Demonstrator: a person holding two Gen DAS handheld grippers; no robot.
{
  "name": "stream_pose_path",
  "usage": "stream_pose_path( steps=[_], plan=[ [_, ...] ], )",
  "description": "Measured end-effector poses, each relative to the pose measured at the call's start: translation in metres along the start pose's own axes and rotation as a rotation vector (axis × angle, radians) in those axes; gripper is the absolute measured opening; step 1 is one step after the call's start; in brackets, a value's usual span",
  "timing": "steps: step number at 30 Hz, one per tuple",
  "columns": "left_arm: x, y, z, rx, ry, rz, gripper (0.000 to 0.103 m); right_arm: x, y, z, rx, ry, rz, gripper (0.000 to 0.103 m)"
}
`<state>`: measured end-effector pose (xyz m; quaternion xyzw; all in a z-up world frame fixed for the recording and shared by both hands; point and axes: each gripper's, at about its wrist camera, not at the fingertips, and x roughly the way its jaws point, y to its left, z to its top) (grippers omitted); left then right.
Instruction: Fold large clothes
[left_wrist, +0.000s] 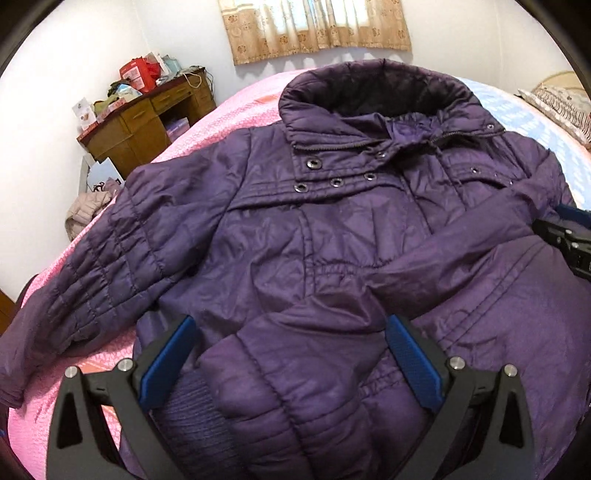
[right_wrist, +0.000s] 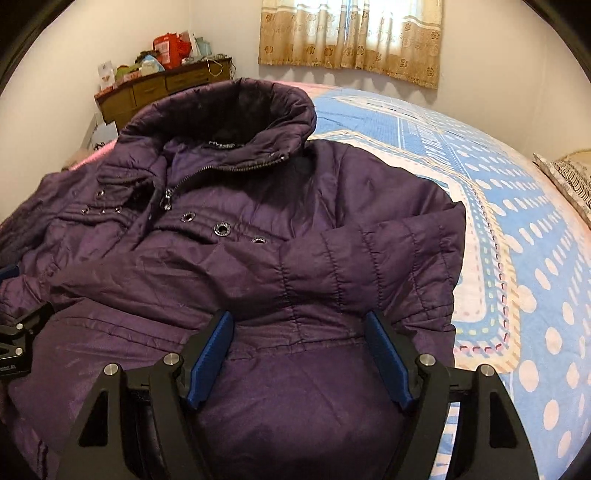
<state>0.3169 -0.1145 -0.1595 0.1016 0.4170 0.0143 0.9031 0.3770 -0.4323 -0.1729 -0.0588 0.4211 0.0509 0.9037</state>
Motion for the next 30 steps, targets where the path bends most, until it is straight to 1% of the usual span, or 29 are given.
stream_pose_path(
  steps=[9,11,12,13,14,15,16,18,19,20,21,22,24,27,30],
  plan=[
    [0.001,0.001,0.002,-0.009,0.008,-0.010,0.103,0.001,0.006,-0.001,-0.033,0.008,-0.043,0.075],
    [0.001,0.001,0.002,-0.010,0.008,-0.011,0.103,-0.001,0.008,0.010,-0.039,0.042,-0.042,0.075],
    [0.001,0.000,0.001,-0.010,0.007,-0.010,0.103,-0.008,0.008,0.015,-0.035,0.059,-0.060,0.075],
    [0.001,0.001,0.002,-0.009,0.009,-0.009,0.103,-0.026,0.008,0.019,0.004,0.023,-0.070,0.075],
    [0.000,0.000,0.002,-0.009,0.006,-0.008,0.103,-0.039,0.009,0.022,0.033,-0.021,-0.035,0.075],
    [0.000,0.002,0.002,-0.009,0.005,-0.008,0.103,-0.057,0.014,0.023,0.064,-0.073,0.033,0.075],
    [0.000,0.003,0.001,-0.013,0.003,-0.012,0.103,-0.064,0.020,0.023,0.066,-0.087,0.066,0.076],
    [0.000,0.004,0.003,-0.014,0.004,-0.012,0.103,-0.069,0.041,0.019,0.017,-0.093,0.107,0.077],
    [0.000,0.005,0.002,-0.013,0.003,-0.011,0.103,-0.064,0.055,0.015,-0.034,-0.072,0.120,0.077],
    [-0.001,0.005,0.002,-0.012,0.002,-0.009,0.103,-0.057,0.064,0.011,-0.067,-0.050,0.113,0.077],
    [-0.001,0.005,0.002,-0.012,0.002,-0.009,0.103,-0.046,0.072,0.006,-0.099,-0.016,0.087,0.077],
    [-0.001,0.005,0.002,-0.012,0.001,-0.008,0.103,-0.037,0.073,0.001,-0.102,0.005,0.077,0.077],
    [-0.001,0.005,0.001,-0.013,0.001,-0.007,0.103,-0.021,0.068,-0.007,-0.064,0.042,0.098,0.078],
    [-0.001,0.005,0.001,-0.015,0.000,-0.005,0.103,-0.016,0.058,-0.008,-0.036,0.055,0.132,0.079],
    [-0.002,0.006,0.001,-0.012,-0.003,0.000,0.103,-0.012,0.060,-0.009,-0.054,0.064,0.114,0.079]
  ],
)
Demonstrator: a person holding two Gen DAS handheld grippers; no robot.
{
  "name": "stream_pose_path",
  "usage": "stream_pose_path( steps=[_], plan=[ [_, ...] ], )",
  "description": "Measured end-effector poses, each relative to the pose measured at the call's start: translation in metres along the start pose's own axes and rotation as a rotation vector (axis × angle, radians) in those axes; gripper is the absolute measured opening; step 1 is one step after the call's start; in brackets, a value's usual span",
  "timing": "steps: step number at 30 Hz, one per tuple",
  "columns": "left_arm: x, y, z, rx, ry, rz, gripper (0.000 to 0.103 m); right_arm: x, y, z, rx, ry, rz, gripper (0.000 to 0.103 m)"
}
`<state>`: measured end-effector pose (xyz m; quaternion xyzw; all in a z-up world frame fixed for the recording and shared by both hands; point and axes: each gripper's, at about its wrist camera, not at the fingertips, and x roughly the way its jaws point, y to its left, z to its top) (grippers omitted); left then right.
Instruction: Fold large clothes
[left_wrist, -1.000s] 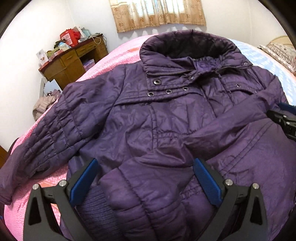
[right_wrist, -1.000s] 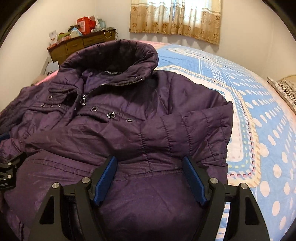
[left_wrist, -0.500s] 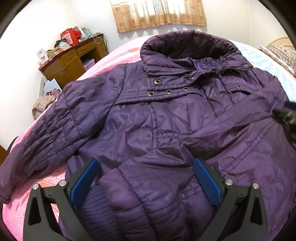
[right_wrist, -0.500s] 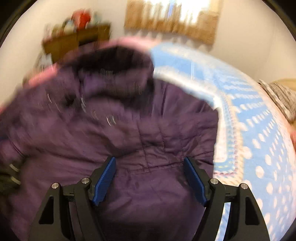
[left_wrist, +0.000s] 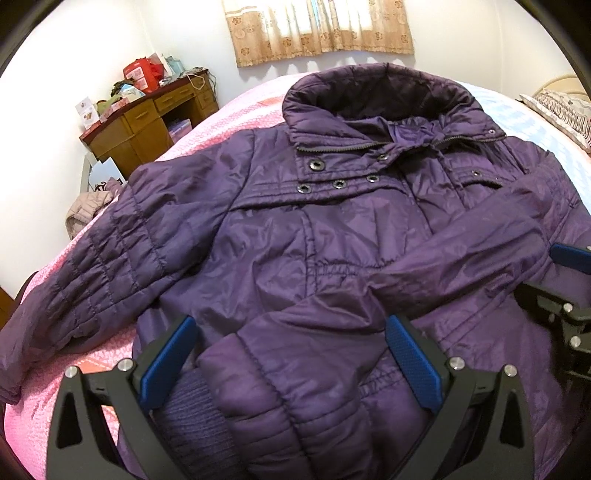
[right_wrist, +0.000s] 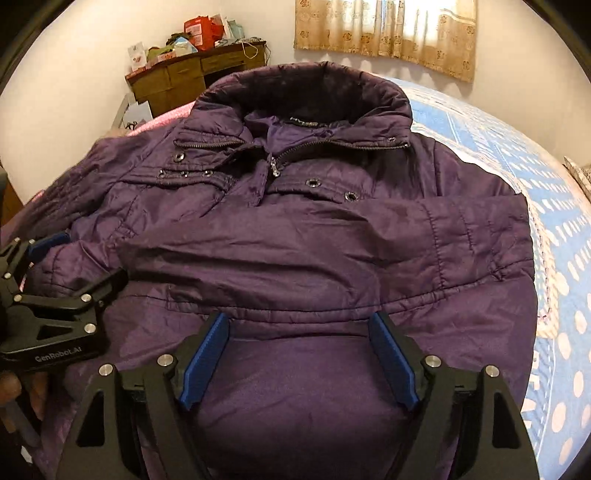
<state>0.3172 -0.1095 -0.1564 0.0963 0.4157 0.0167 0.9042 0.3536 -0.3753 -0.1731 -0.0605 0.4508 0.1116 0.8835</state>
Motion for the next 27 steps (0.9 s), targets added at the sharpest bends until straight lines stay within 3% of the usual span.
stream_pose_path(
  steps=[27],
  plan=[
    [0.004,-0.006,0.000,0.010,0.001,0.021,0.103,0.006,0.012,0.003,-0.008,0.006,-0.021,0.081]
  ],
)
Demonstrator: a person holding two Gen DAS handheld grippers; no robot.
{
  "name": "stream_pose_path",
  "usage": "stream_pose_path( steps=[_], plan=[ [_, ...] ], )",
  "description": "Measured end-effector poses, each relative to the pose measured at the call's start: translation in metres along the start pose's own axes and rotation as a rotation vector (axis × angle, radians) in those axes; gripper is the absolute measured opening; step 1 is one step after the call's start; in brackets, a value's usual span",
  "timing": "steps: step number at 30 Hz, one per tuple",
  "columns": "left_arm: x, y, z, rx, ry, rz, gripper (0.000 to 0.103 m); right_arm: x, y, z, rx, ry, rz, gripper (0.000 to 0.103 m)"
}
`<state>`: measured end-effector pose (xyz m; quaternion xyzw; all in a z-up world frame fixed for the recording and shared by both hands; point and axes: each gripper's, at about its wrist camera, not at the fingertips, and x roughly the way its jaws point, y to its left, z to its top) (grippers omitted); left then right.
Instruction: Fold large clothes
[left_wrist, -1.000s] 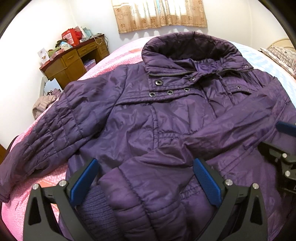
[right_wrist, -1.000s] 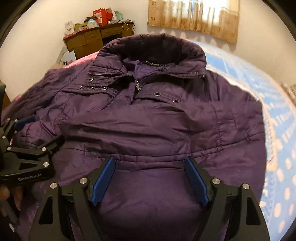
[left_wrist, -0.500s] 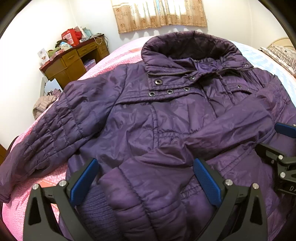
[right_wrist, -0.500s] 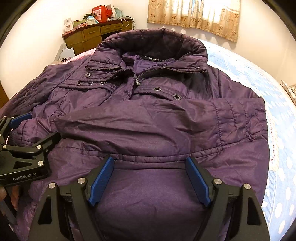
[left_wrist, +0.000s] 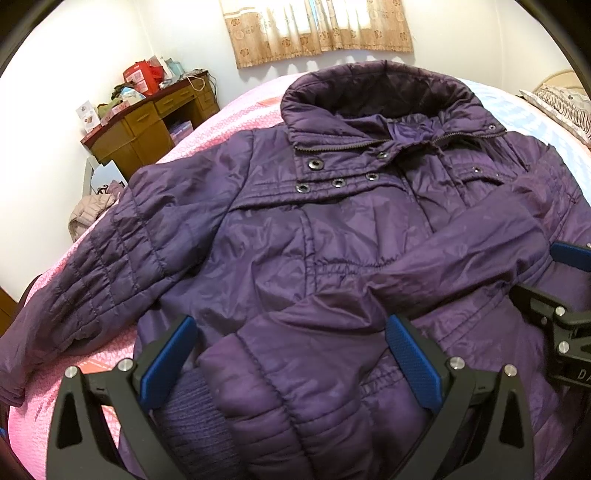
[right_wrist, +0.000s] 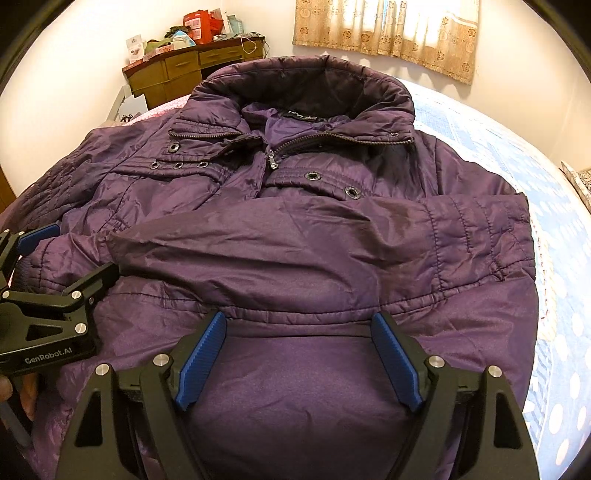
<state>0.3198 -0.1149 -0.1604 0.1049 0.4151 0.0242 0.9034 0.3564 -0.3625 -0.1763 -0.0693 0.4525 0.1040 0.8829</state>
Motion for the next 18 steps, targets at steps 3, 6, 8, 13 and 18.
stream_pose_path(
  steps=[3,6,8,13,18],
  plan=[
    [0.0000,0.0000,0.0000,0.002,-0.001,0.002,0.103,0.0004,-0.0001,0.0002,0.000,0.000,-0.001,0.082],
    [-0.0004,-0.0003,-0.0002,0.002,0.000,0.004,0.103,0.0003,-0.0005,-0.0001,0.001,-0.001,0.001,0.082],
    [-0.0004,-0.0003,-0.0003,0.003,0.000,0.006,0.103,0.0001,-0.0001,0.0001,0.001,0.000,0.000,0.082],
    [-0.0013,-0.0005,-0.0010,0.006,-0.002,0.011,0.103,0.0000,-0.0002,0.0000,0.000,-0.001,0.000,0.082],
    [-0.0018,0.0005,-0.0015,0.007,-0.004,0.014,0.103,0.0005,-0.0001,0.0006,-0.006,0.002,-0.010,0.082]
  ],
)
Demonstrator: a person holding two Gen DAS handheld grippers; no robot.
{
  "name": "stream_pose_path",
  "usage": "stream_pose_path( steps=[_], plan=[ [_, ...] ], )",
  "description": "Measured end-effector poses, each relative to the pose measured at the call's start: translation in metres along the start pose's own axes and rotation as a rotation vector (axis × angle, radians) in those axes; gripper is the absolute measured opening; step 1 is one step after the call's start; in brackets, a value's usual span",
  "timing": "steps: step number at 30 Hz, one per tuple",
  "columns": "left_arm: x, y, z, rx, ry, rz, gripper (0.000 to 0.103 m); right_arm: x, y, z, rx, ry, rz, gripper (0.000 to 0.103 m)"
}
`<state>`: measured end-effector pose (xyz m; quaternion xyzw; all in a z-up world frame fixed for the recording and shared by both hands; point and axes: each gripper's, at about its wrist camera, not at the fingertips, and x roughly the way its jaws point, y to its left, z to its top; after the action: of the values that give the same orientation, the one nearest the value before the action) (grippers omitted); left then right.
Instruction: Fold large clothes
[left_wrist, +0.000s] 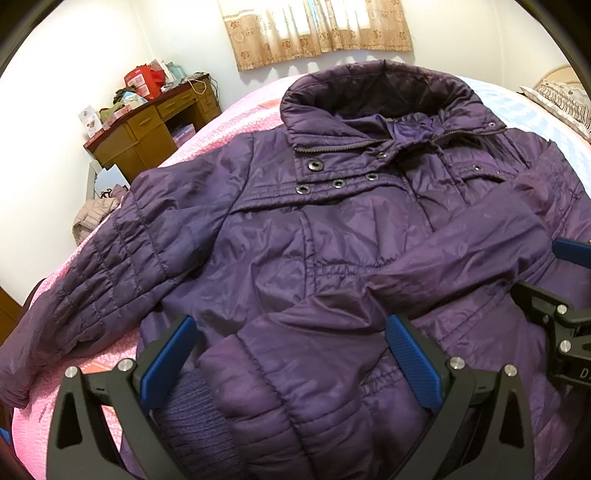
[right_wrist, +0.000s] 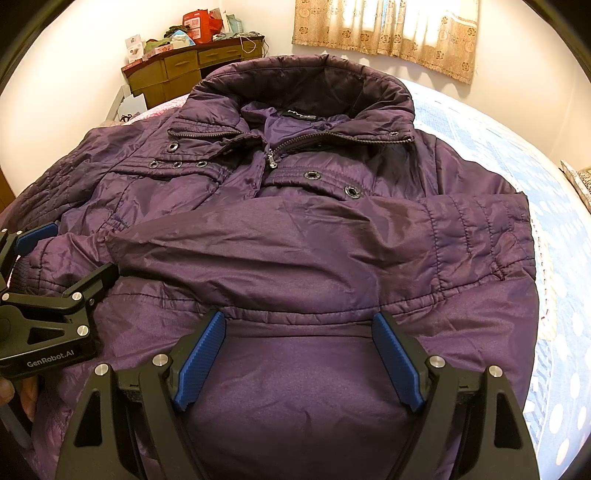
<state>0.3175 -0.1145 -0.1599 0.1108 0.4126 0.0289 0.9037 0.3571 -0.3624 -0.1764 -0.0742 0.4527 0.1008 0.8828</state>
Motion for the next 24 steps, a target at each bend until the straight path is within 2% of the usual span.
stream_pose_path(
  steps=[4,6,7,9,12,15,16,19,20,22,23,24],
  plan=[
    [0.000,0.002,0.003,0.012,0.021,-0.019,0.103,-0.011,-0.004,0.001,0.006,0.008,-0.001,0.083],
    [-0.009,0.019,0.006,-0.003,0.067,-0.076,0.103,-0.041,-0.008,-0.006,0.063,-0.048,-0.041,0.083],
    [-0.020,0.035,0.004,-0.040,0.070,-0.096,0.103,-0.054,-0.009,-0.011,0.084,-0.083,-0.010,0.083],
    [-0.055,0.081,-0.008,-0.119,0.015,-0.178,0.103,-0.088,-0.008,-0.028,0.108,-0.137,0.109,0.083],
    [-0.085,0.152,-0.038,-0.216,-0.039,-0.182,0.103,-0.123,0.009,-0.055,0.042,-0.178,0.117,0.083],
    [-0.096,0.257,-0.086,-0.415,-0.044,-0.148,0.103,-0.144,0.027,-0.078,-0.005,-0.203,0.129,0.083],
    [-0.097,0.280,-0.097,-0.471,-0.042,-0.135,0.103,-0.148,0.033,-0.084,-0.009,-0.209,0.138,0.083],
    [-0.102,0.380,-0.143,-0.729,-0.044,-0.047,0.103,-0.156,0.052,-0.097,-0.036,-0.224,0.159,0.083],
    [-0.106,0.420,-0.162,-0.829,-0.068,-0.008,0.103,-0.158,0.060,-0.098,-0.049,-0.230,0.160,0.083],
    [-0.107,0.461,-0.184,-0.946,-0.081,0.029,0.103,-0.160,0.075,-0.101,-0.084,-0.231,0.176,0.083],
    [-0.106,0.487,-0.197,-1.018,-0.110,0.008,0.103,-0.160,0.079,-0.102,-0.096,-0.230,0.181,0.083],
    [-0.103,0.497,-0.201,-1.044,-0.118,-0.010,0.103,-0.160,0.085,-0.104,-0.111,-0.227,0.179,0.083]
  ],
)
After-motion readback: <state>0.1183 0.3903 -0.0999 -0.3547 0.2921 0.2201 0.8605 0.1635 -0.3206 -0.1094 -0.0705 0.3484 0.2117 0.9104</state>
